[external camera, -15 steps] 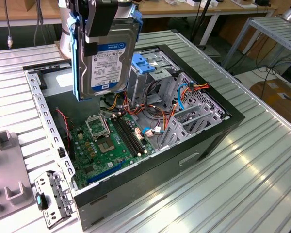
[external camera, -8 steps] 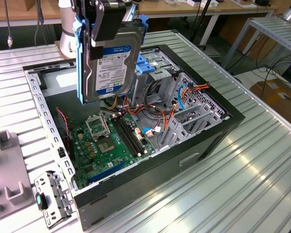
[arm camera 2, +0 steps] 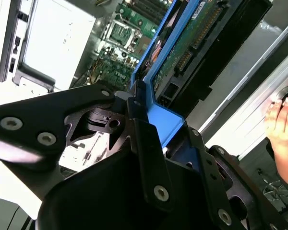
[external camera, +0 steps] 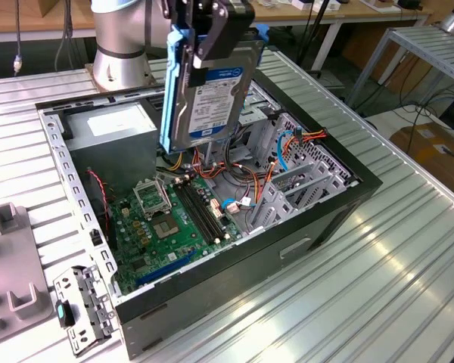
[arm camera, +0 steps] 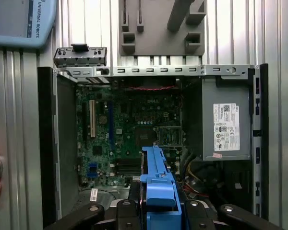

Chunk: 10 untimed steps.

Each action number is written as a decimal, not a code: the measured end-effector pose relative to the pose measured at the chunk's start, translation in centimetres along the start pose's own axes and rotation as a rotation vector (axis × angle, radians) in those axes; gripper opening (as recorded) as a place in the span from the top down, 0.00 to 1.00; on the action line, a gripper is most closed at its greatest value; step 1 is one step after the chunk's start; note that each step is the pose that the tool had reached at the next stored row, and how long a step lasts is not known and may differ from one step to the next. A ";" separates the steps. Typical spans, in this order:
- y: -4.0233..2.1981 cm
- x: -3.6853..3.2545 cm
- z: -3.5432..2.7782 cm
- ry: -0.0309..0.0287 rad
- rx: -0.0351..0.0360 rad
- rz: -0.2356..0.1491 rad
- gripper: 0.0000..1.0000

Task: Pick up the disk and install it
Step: 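Insert the disk into the insertion slot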

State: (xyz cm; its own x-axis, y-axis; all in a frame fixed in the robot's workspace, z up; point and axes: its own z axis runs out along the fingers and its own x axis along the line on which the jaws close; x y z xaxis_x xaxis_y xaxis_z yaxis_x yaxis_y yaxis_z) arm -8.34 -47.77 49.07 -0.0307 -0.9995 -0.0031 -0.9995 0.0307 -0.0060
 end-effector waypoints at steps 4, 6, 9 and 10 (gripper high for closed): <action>-1.64 -0.05 0.09 0.0004 0.0000 0.000 0.63; -2.17 -0.07 0.13 0.0008 0.0000 0.000 0.63; -2.62 -0.04 0.17 0.0013 0.0000 0.000 0.63; -2.69 0.08 0.18 0.0014 0.0000 0.000 0.63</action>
State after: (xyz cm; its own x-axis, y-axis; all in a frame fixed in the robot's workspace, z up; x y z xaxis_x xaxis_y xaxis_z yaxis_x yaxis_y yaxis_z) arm -5.66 -47.93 48.91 -0.0307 -0.9995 -0.0017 -0.9995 0.0308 -0.0060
